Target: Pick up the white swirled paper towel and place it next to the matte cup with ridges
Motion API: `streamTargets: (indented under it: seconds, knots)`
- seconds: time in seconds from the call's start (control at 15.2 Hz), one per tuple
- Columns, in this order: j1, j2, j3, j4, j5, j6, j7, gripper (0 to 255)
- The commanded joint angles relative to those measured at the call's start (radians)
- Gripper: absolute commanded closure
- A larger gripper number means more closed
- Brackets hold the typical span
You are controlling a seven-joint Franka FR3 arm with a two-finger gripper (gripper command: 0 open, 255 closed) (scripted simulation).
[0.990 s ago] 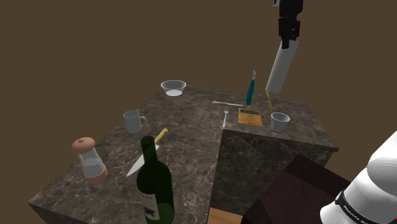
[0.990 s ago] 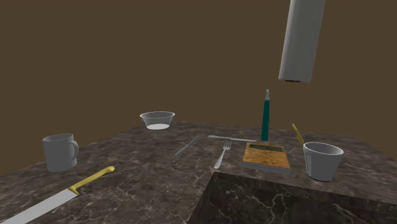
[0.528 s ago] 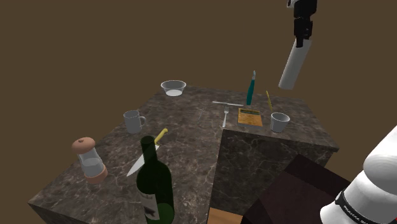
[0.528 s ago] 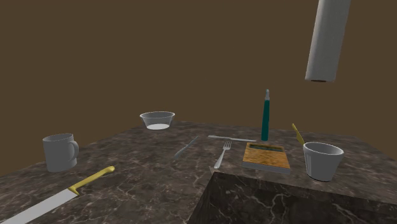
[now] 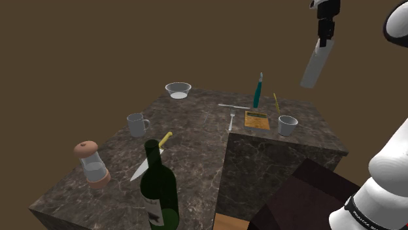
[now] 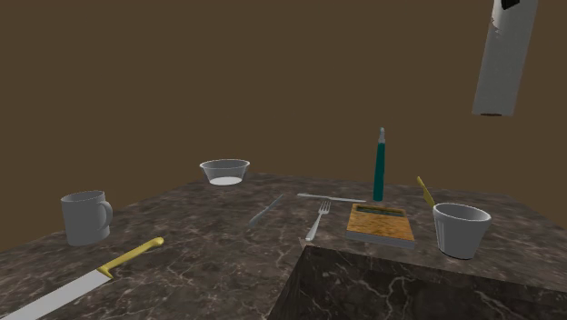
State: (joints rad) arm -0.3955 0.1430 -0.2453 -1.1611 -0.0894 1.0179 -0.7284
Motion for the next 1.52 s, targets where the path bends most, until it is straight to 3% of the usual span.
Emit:
streamTargets:
  seconds: [0.0, 0.26, 0.73, 1.45]
  knots:
    - [-0.034, 0.052, -0.022, 0.065, 0.000, -0.009, -0.058, 255]
    - [-0.122, 0.197, -0.061, 0.268, 0.018, -0.058, -0.176, 255]
    - [-0.093, 0.095, -0.052, 0.015, -0.002, 0.093, -0.140, 255]
    - [-0.076, 0.016, -0.045, -0.245, -0.014, 0.274, -0.103, 255]
